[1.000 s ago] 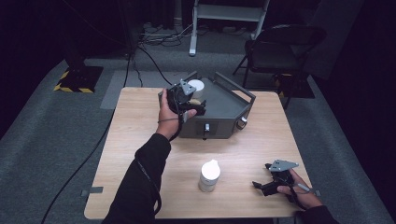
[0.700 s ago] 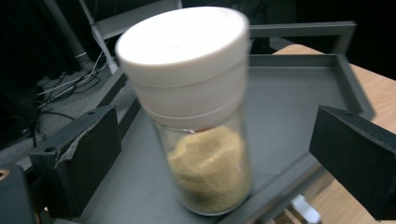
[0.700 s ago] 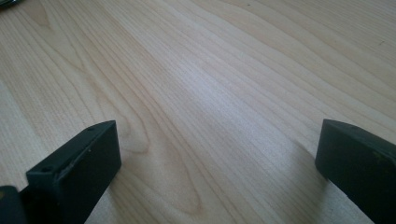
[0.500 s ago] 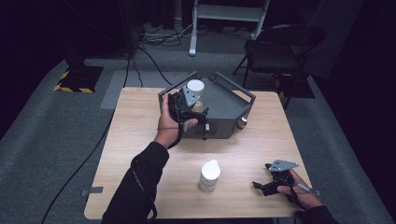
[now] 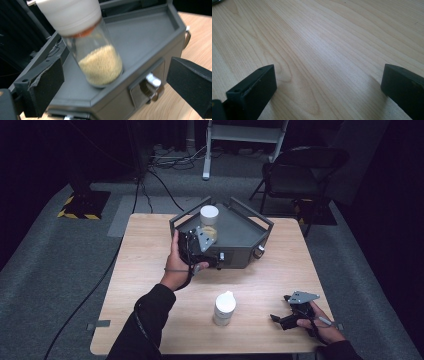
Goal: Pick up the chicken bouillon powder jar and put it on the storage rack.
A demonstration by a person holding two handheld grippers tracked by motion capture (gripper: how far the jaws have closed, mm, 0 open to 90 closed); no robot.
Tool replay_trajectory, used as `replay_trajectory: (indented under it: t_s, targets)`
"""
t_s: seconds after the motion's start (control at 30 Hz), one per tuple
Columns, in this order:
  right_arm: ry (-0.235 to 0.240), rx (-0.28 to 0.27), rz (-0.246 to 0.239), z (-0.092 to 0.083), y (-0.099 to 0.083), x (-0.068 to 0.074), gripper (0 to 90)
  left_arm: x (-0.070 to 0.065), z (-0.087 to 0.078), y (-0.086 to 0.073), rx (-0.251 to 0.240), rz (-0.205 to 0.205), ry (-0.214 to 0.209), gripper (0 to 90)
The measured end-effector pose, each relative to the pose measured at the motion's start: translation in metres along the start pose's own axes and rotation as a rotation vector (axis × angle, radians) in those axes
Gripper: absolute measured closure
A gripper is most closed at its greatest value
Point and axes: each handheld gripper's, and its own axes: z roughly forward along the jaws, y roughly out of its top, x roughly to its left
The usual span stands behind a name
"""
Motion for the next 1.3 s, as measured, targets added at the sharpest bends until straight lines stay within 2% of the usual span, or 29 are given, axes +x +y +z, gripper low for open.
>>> replay_trajectory:
  t_s: [0.07, 0.17, 0.23, 0.3, 0.4, 0.57, 0.7, 1.0, 1.3]
  targets:
    - [0.000, 0.000, 0.000, 0.000, 0.000, 0.000, 0.0, -0.003, -0.001, -0.004, 0.007, 0.016, 0.000, 0.8]
    - [0.000, 0.000, 0.000, 0.000, 0.000, 0.000, 0.0, -0.010, -0.002, -0.009, 0.022, 0.061, 0.018, 0.8]
    - [0.000, 0.000, 0.000, 0.000, 0.000, 0.000, 0.0, -0.010, -0.004, -0.012, 0.025, 0.067, 0.010, 0.7]
    - [0.000, 0.000, 0.000, 0.000, 0.000, 0.000, 0.0, -0.013, -0.006, -0.015, 0.027, 0.085, 0.025, 0.8]
    - [0.000, 0.000, -0.001, 0.000, 0.000, 0.000, 0.0, -0.012, -0.009, -0.020, 0.029, 0.084, 0.015, 0.7]
    - [0.001, 0.000, -0.001, 0.000, 0.000, 0.000, 0.0, -0.019, -0.012, -0.031, 0.053, 0.128, 0.032, 0.7]
    - [0.001, 0.000, -0.001, 0.000, 0.000, 0.000, 0.0, -0.021, -0.012, -0.041, 0.076, 0.133, 0.021, 0.7]
    - [0.001, 0.000, -0.001, 0.000, 0.000, 0.000, 0.0, -0.026, -0.014, -0.060, 0.139, 0.172, 0.023, 0.7]
    - [0.001, 0.000, -0.001, 0.000, 0.000, 0.000, 0.0, -0.025, -0.015, -0.082, 0.207, 0.165, 0.005, 0.7]
